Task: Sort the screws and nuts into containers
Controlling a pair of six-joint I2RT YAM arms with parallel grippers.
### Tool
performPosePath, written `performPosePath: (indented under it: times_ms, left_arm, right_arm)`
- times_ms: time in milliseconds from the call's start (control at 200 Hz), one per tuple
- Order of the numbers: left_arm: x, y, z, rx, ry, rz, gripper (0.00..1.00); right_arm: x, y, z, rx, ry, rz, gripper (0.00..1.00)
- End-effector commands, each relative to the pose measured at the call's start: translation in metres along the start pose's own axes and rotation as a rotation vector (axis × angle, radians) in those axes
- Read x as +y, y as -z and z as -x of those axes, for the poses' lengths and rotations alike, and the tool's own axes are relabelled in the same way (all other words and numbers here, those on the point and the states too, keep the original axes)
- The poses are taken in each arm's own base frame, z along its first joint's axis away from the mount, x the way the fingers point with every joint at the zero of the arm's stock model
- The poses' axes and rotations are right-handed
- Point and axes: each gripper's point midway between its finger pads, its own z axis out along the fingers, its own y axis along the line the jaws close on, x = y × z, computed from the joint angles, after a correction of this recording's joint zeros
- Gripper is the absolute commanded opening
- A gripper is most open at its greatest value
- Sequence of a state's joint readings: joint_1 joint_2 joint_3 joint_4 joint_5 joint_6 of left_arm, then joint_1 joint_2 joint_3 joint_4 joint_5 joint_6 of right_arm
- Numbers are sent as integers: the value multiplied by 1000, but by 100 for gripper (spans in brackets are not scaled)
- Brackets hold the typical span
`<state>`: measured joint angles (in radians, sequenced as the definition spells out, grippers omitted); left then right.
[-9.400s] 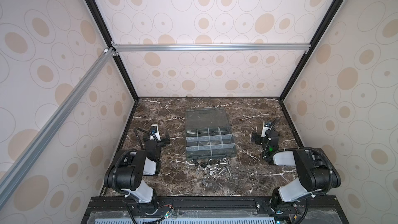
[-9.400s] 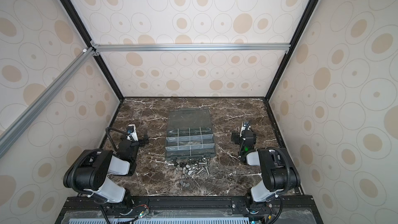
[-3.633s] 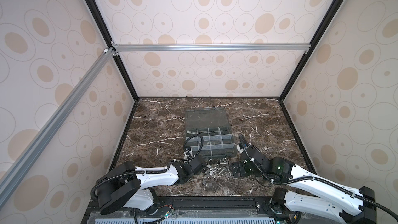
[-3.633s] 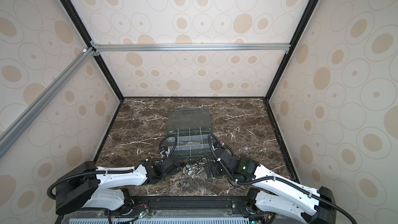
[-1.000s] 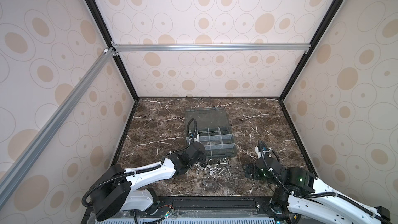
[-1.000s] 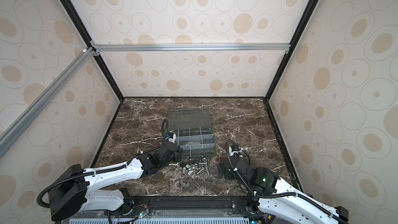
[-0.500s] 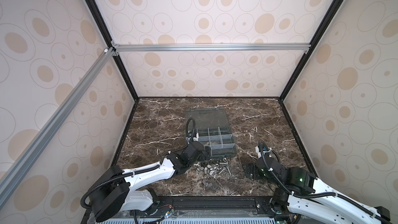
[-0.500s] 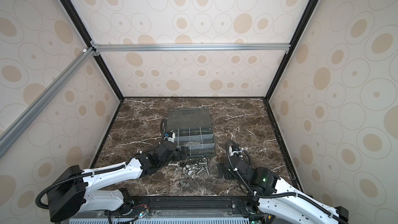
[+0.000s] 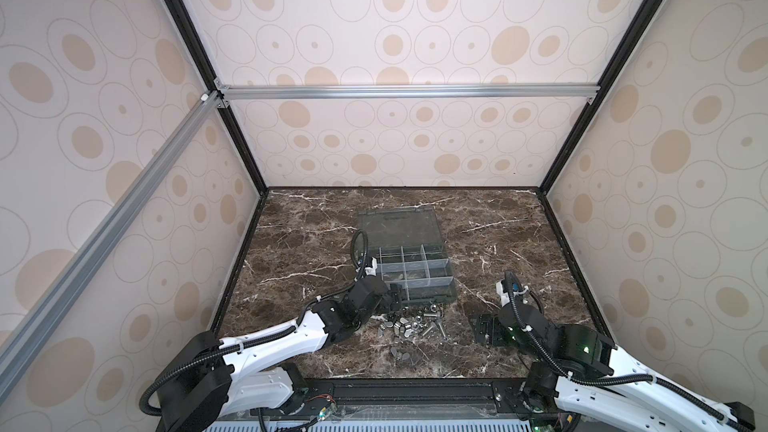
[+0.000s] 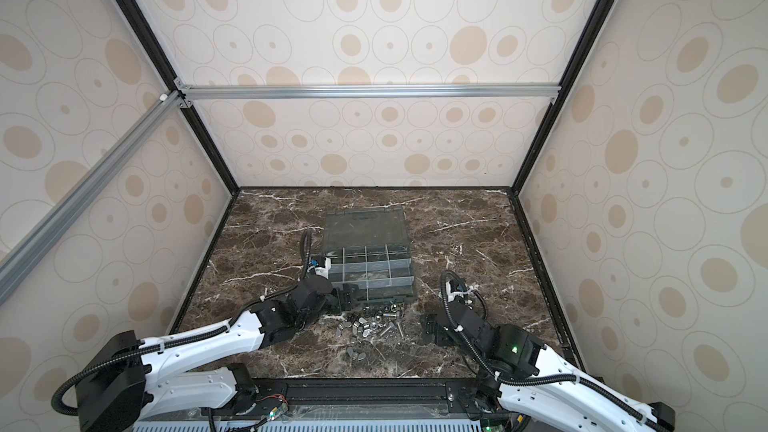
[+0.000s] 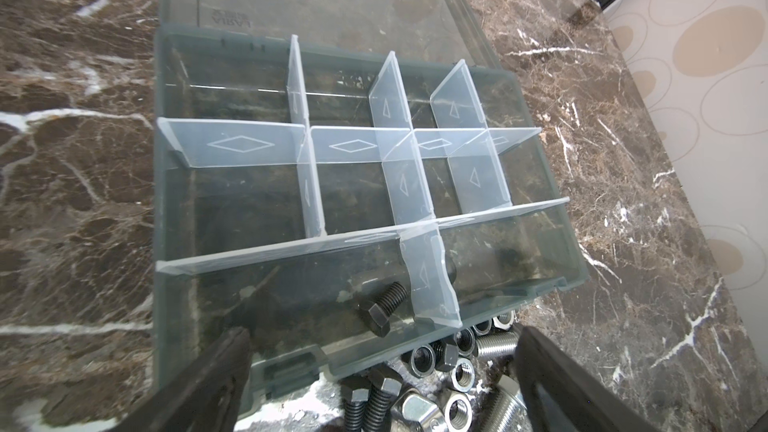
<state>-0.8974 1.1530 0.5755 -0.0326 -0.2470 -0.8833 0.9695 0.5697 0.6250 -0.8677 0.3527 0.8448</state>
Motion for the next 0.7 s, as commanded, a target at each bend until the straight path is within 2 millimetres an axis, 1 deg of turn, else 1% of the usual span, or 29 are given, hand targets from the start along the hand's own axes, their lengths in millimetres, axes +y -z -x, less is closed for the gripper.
performPosePath:
  times_ms: [0, 400, 555, 695]
  left_arm:
    - [11, 7, 4, -32, 41, 28, 99]
    - [32, 25, -1, -68, 89, 27, 99]
    - [37, 27, -3, -79, 116, 22, 99]
    - [38, 28, -5, -78, 134, 15, 99]
  right_arm:
    - [-6, -1, -4, 7, -12, -20, 100]
    - [4, -10, -9, 39, -10, 3, 100]
    - [16, -18, -12, 64, -16, 37, 100]
    - [30, -28, -13, 98, 1, 54, 100]
